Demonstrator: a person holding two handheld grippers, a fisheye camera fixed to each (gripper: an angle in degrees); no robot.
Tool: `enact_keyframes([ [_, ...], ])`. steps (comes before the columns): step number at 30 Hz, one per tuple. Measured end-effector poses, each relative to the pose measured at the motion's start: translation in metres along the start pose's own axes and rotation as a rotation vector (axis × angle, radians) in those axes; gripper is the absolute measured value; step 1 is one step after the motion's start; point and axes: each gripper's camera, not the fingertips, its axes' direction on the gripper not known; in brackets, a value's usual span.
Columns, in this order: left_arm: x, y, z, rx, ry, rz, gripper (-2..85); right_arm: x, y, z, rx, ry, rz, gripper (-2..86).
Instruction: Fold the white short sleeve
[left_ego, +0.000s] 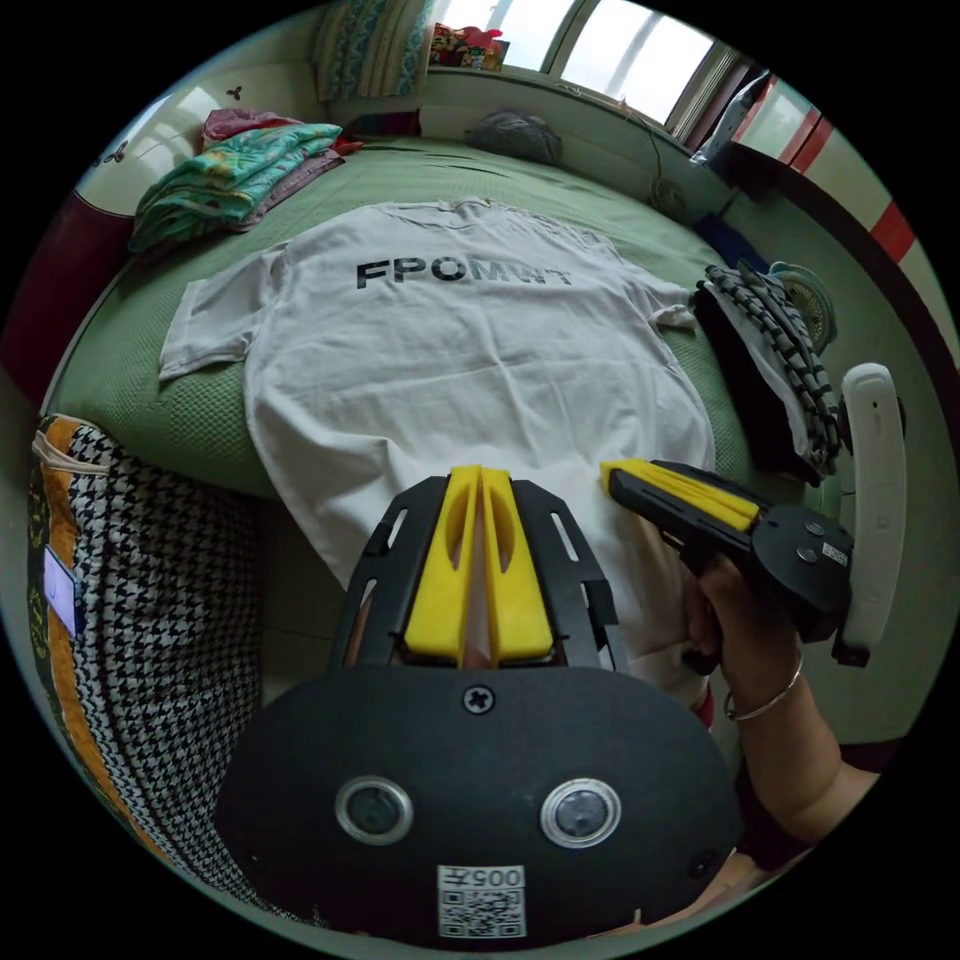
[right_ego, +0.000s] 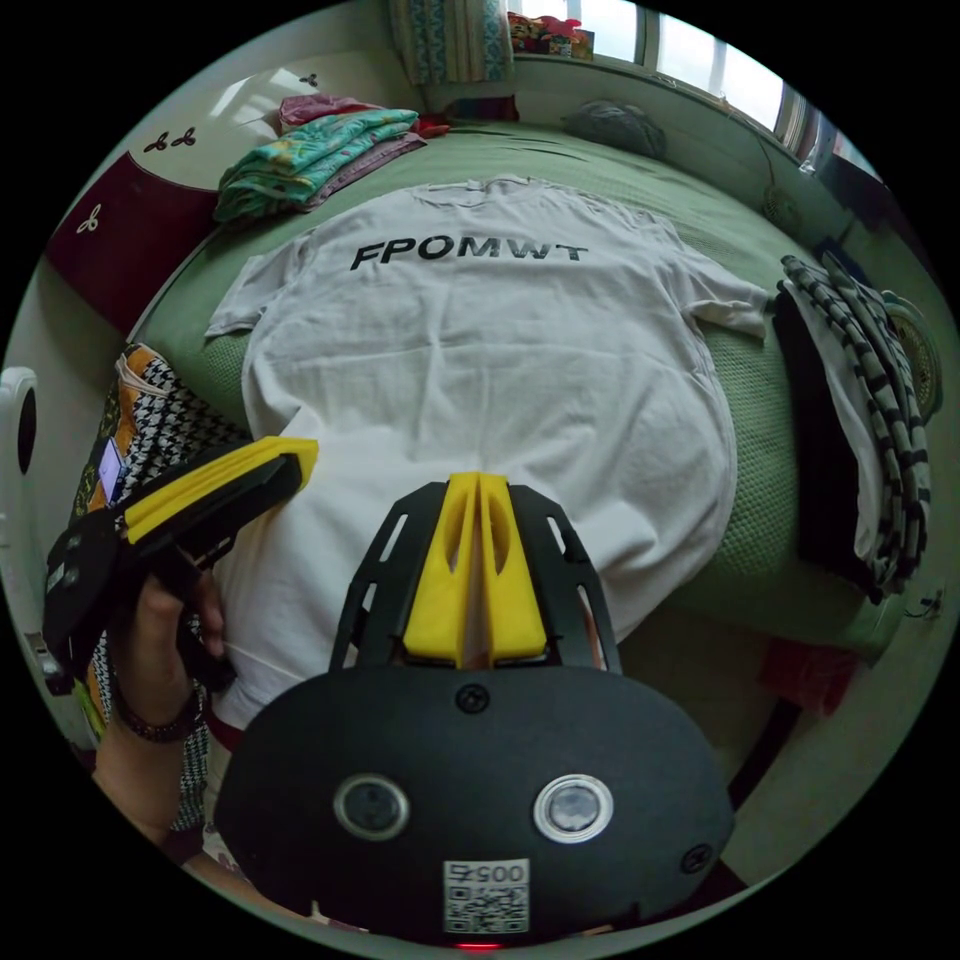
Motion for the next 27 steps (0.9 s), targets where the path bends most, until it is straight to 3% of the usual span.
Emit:
enact_keyframes([
  [27, -0.091, -0.002, -0.009, -0.013, 0.022, -0.006, -0.5, -0.015, -0.011, 0.002, 0.002, 0.000, 0.001, -1.0],
])
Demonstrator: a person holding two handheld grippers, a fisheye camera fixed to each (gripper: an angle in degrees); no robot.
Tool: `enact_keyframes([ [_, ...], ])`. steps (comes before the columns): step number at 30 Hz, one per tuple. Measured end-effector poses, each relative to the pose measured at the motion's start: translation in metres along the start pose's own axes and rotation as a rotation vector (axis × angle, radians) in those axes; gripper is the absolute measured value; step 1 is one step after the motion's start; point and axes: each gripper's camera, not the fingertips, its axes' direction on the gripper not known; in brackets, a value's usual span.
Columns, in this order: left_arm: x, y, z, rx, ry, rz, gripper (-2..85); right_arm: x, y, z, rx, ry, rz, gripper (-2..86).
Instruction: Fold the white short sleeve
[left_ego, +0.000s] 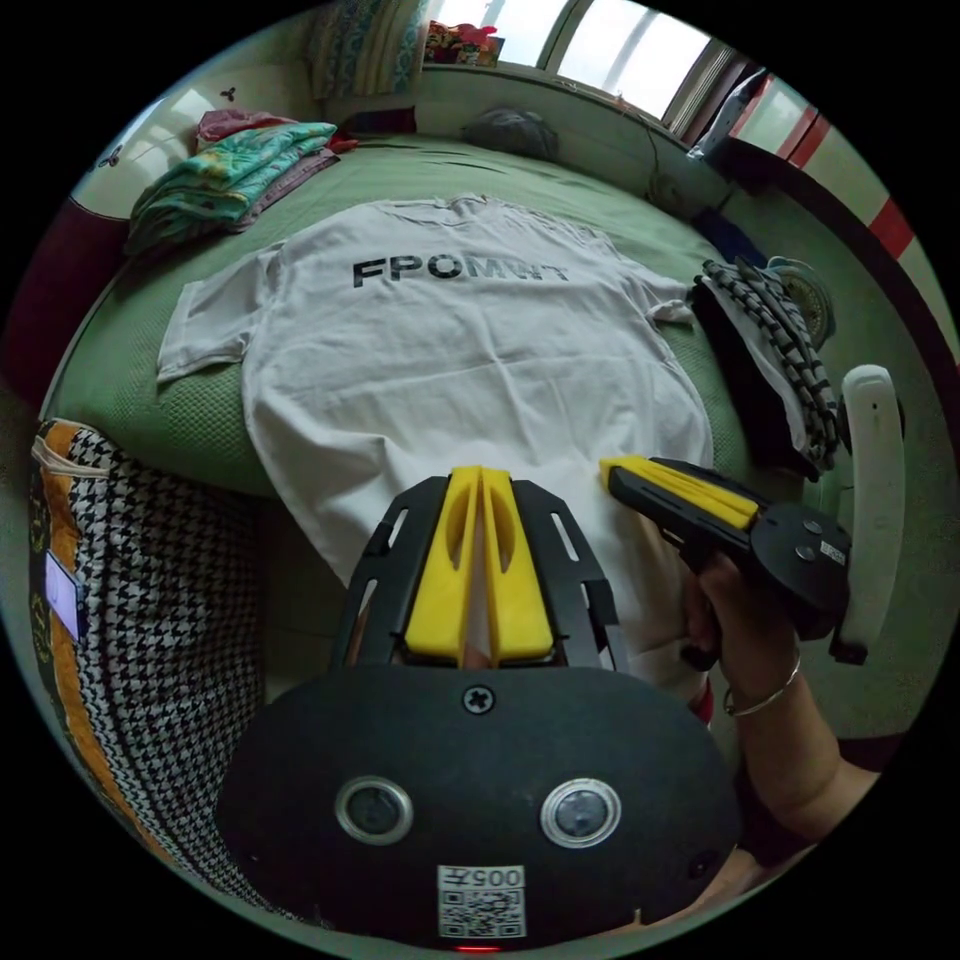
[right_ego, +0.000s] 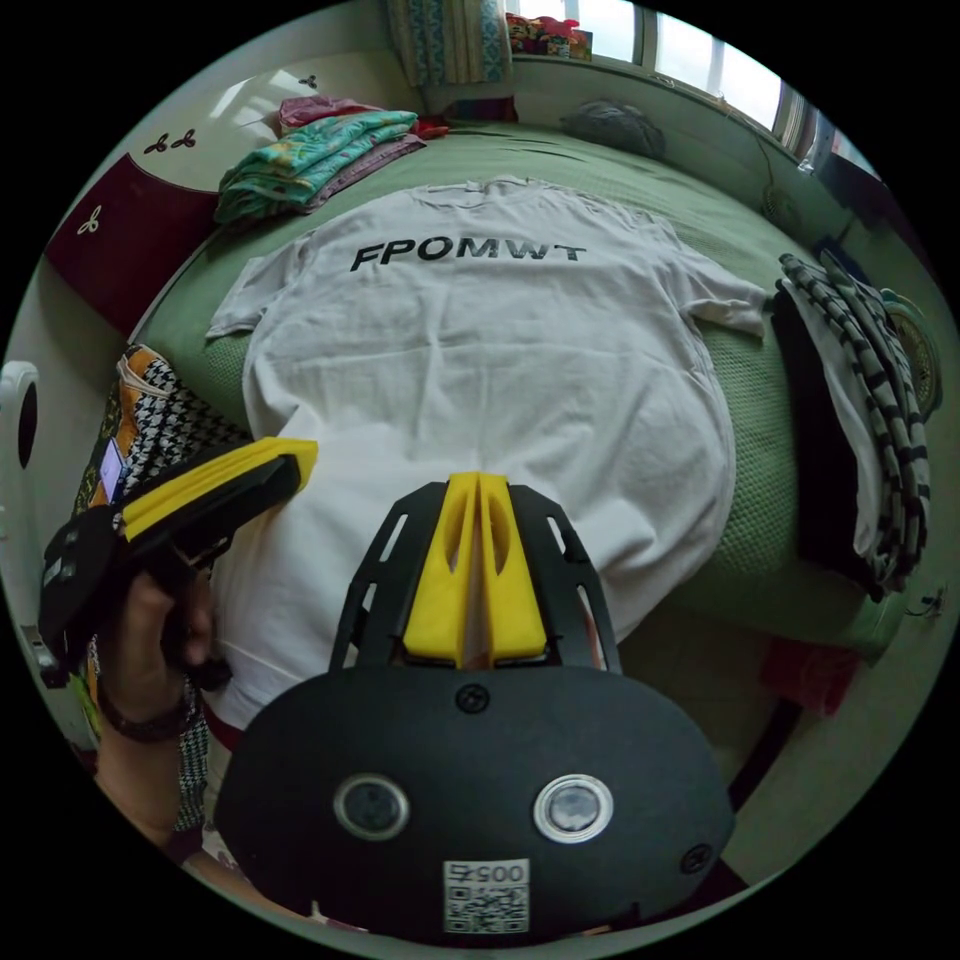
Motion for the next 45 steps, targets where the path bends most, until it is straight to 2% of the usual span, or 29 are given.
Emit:
enact_keyframes([
  [6, -0.048, 0.005, -0.016, 0.037, 0.152, -0.002, -0.3, -0.007, -0.005, 0.000, -0.003, 0.017, -0.006, -1.0],
  [9, -0.086, 0.007, -0.029, 0.080, 0.118, -0.035, -0.3, -0.009, -0.009, -0.001, 0.002, 0.032, 0.007, -1.0],
  [15, -0.191, 0.004, -0.044, 0.168, 0.006, -0.180, -0.1, -0.021, -0.029, -0.006, -0.007, -0.073, -0.009, -1.1],
  [18, -0.240, -0.003, -0.048, 0.163, -0.053, -0.250, 0.1, -0.048, -0.046, -0.024, 0.125, -0.110, -0.141, -1.0],
  [20, -0.265, -0.009, -0.048, 0.165, -0.073, -0.280, 0.4, -0.080, -0.067, -0.036, 0.246, -0.064, -0.272, -0.9],
  [22, -0.295, -0.017, -0.048, 0.179, -0.080, -0.328, 1.5, -0.107, -0.092, -0.035, 0.265, -0.039, -0.345, -0.8],
  [27, -0.335, -0.035, -0.044, 0.290, -0.060, -0.334, 8.4, -0.184, -0.174, -0.005, 0.217, -0.121, -0.513, 1.2],
  [31, -0.360, -0.050, -0.031, 0.256, -0.026, -0.355, 11.3, -0.252, -0.250, 0.035, 0.103, -0.246, -0.585, 8.0],
  [36, -0.372, -0.062, -0.021, 0.204, -0.118, -0.355, 9.3, -0.309, -0.319, 0.083, 0.027, -0.289, -0.520, 10.3],
  [39, -0.375, -0.066, -0.022, 0.189, -0.131, -0.310, 7.1, -0.332, -0.341, 0.116, -0.042, -0.190, -0.513, 10.8],
  [43, -0.387, -0.067, -0.027, 0.188, -0.083, -0.319, 5.9, -0.325, -0.350, 0.111, -0.010, -0.177, -0.492, 4.5],
  [45, -0.388, -0.068, -0.032, 0.209, 0.004, -0.309, 3.6, -0.315, -0.354, 0.096, 0.013, -0.216, -0.516, 0.6],
])
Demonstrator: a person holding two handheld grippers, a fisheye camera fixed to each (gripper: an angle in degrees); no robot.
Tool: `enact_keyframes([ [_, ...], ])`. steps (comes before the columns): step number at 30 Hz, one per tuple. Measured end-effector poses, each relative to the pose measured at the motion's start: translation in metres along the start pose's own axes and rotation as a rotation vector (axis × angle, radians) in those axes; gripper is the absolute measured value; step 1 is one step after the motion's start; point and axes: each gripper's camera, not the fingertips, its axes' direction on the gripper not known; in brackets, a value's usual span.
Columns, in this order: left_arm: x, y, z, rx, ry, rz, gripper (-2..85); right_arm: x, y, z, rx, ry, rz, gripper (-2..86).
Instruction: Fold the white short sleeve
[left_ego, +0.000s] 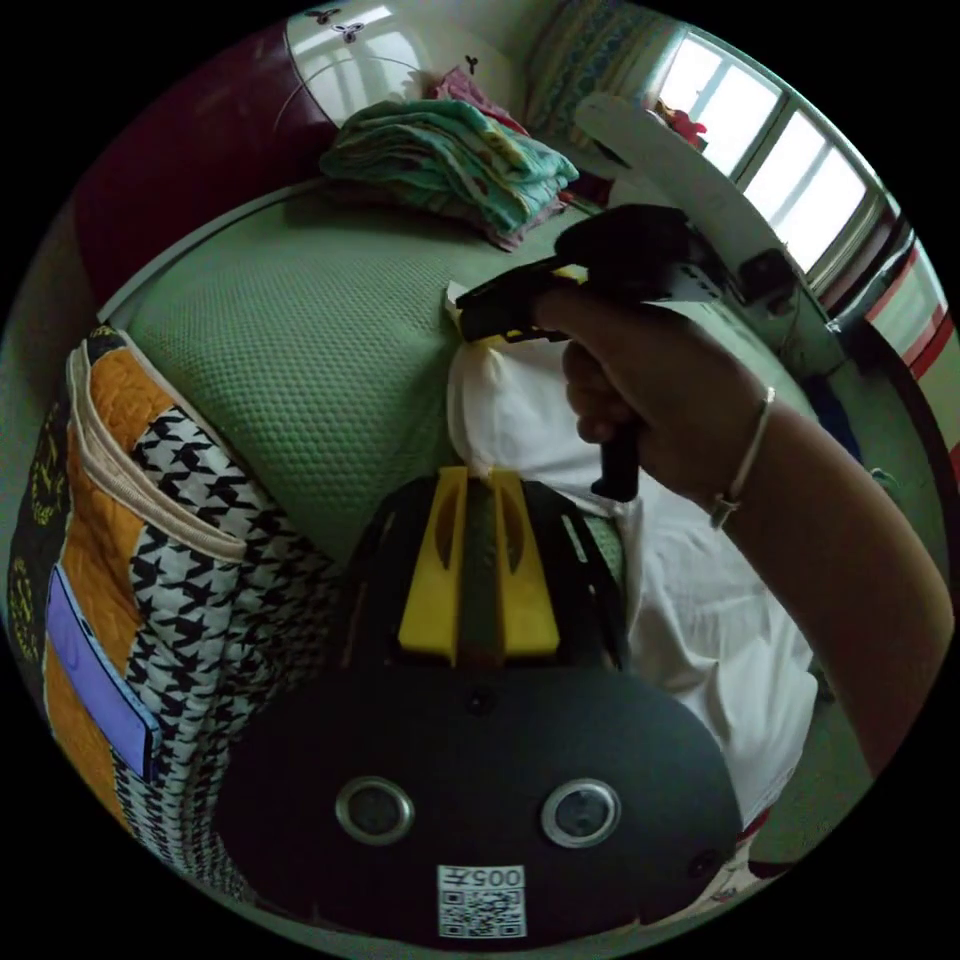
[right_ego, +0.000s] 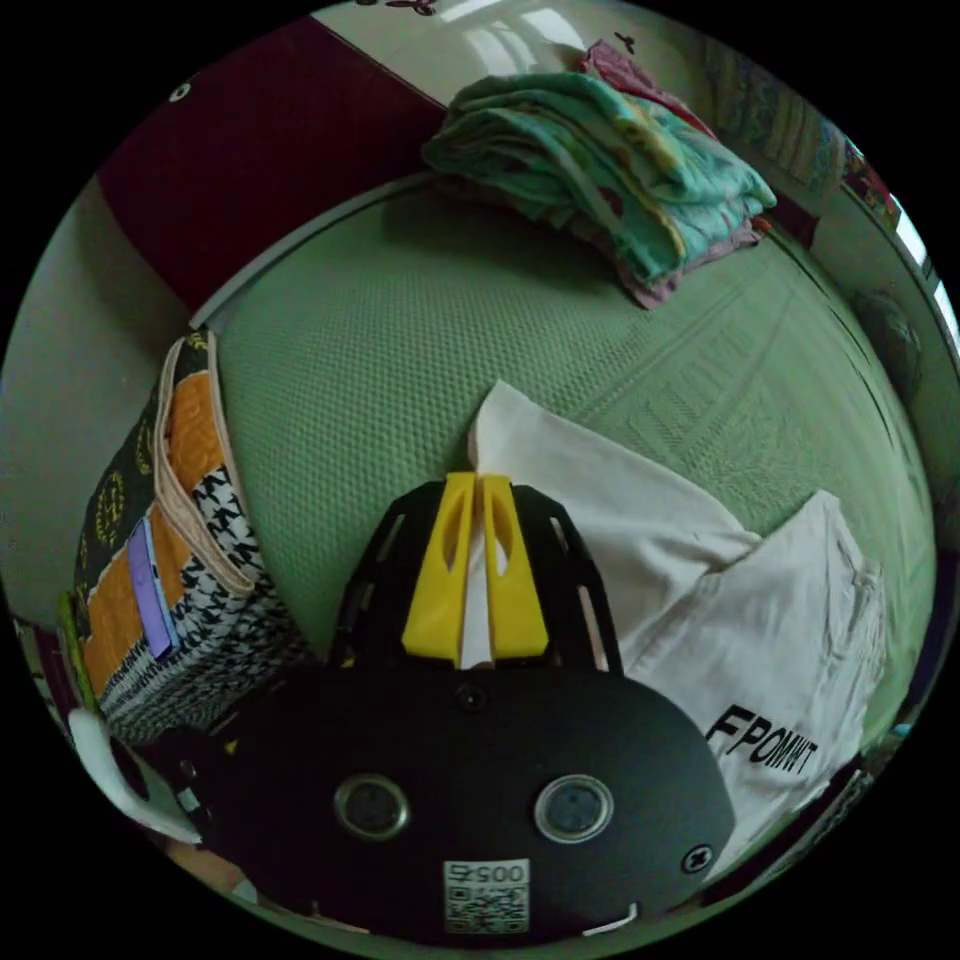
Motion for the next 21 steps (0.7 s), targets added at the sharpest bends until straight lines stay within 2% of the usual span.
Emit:
enact_keyframes([
  [6, 0.043, 0.004, -0.045, 0.177, 0.097, 0.162, 3.3, 0.052, 0.029, -0.106, 0.224, -0.057, 0.022, -0.7],
  [11, 0.097, 0.021, -0.056, 0.168, 0.155, 0.338, 5.3, 0.138, 0.124, -0.158, 0.340, -0.021, 0.163, -0.7],
  [15, 0.127, 0.037, -0.036, 0.086, 0.137, 0.396, 8.7, 0.200, 0.197, -0.144, 0.281, -0.004, 0.297, 0.0],
  [19, 0.139, 0.040, -0.016, 0.029, 0.145, 0.365, 9.4, 0.256, 0.257, -0.110, 0.107, -0.060, 0.423, 5.3],
  [21, 0.142, 0.036, -0.010, 0.017, 0.135, 0.354, 9.7, 0.271, 0.270, -0.111, 0.124, -0.070, 0.452, 6.7],
])
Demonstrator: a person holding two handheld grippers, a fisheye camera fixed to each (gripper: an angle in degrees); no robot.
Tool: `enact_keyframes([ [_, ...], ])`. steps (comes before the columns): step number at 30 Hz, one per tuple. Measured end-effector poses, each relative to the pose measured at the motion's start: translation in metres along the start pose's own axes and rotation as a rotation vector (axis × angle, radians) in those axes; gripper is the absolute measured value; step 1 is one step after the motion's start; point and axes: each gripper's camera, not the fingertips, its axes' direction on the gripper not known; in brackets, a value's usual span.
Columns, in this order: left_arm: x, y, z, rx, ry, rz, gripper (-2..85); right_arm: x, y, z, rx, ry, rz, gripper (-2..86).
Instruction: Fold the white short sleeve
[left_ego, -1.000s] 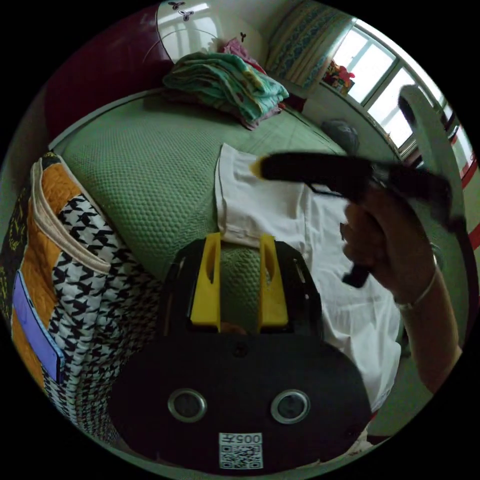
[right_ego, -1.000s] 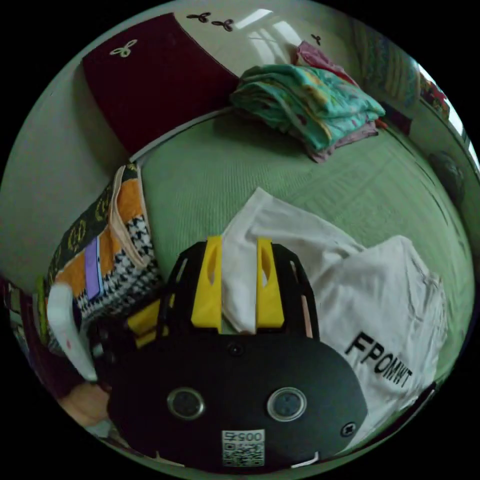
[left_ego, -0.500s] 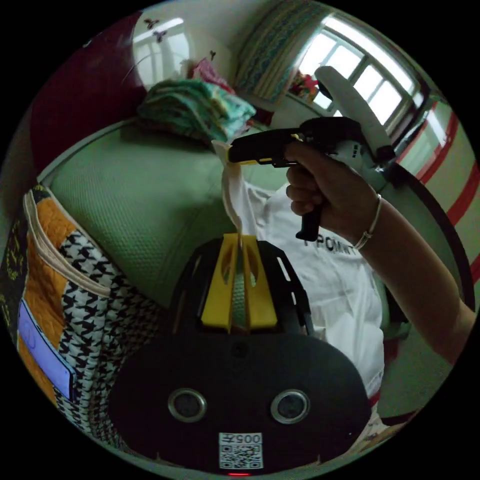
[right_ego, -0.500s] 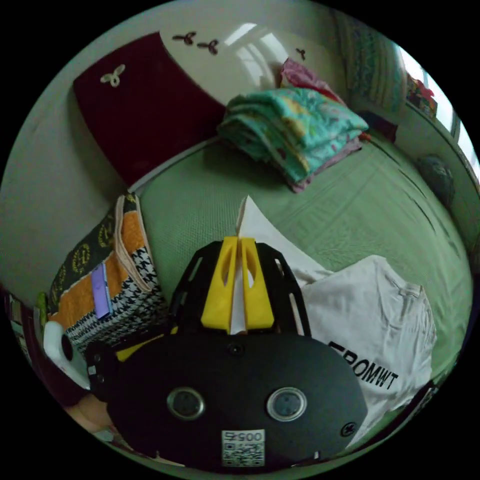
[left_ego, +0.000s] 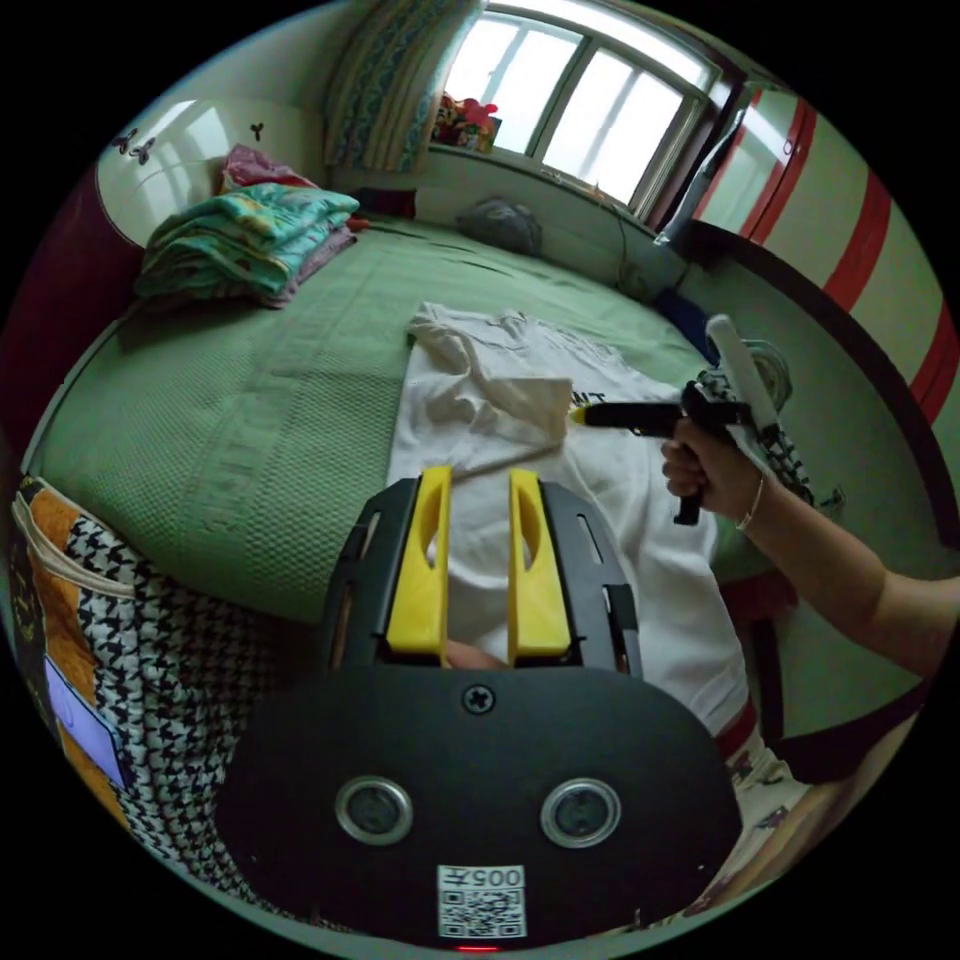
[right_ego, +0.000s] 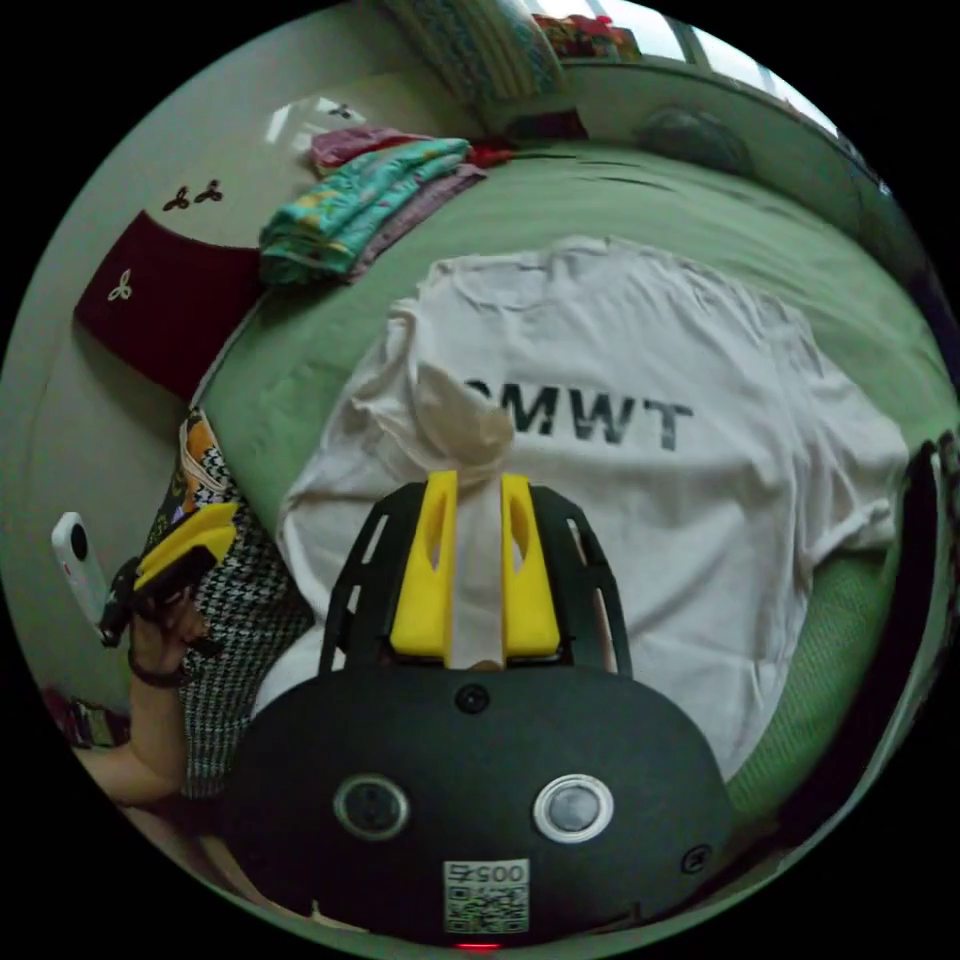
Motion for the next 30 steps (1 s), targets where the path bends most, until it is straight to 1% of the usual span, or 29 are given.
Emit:
enact_keyframes([
  [3, 0.000, -0.012, 0.011, -0.018, -0.055, -0.019, 10.1, 0.005, -0.009, -0.012, 0.058, -0.038, -0.026, 7.5],
  [5, -0.001, -0.020, 0.020, -0.026, -0.073, -0.029, 10.2, -0.007, -0.026, -0.019, 0.101, -0.026, -0.098, 7.7],
  [9, -0.005, -0.038, 0.043, -0.045, -0.082, -0.050, 10.7, -0.033, -0.063, -0.014, 0.127, -0.043, -0.199, 8.1],
  [14, -0.015, -0.054, 0.072, -0.092, -0.091, -0.074, 10.6, -0.068, -0.136, 0.025, 0.065, -0.022, -0.304, 9.3],
  [19, -0.017, -0.060, 0.099, -0.173, -0.086, -0.051, 9.3, -0.085, -0.185, 0.069, -0.044, -0.001, -0.307, 11.1],
  [22, -0.020, -0.060, 0.103, -0.165, -0.100, -0.066, 6.7, -0.088, -0.197, 0.092, -0.130, 0.015, -0.333, 7.2],
  [23, -0.021, -0.060, 0.103, -0.165, -0.092, -0.069, 6.2, -0.090, -0.202, 0.100, -0.180, 0.045, -0.342, 4.7],
  [24, -0.024, -0.060, 0.104, -0.163, -0.064, -0.078, 5.3, -0.091, -0.203, 0.102, -0.192, 0.064, -0.347, 4.0],
  [27, -0.027, -0.061, 0.105, -0.161, -0.024, -0.071, 3.7, -0.100, -0.212, 0.094, -0.140, 0.096, -0.420, 0.4],
  [30, -0.026, -0.063, 0.101, -0.148, -0.049, -0.073, 1.5, -0.105, -0.230, 0.082, -0.099, 0.037, -0.406, -0.8],
])
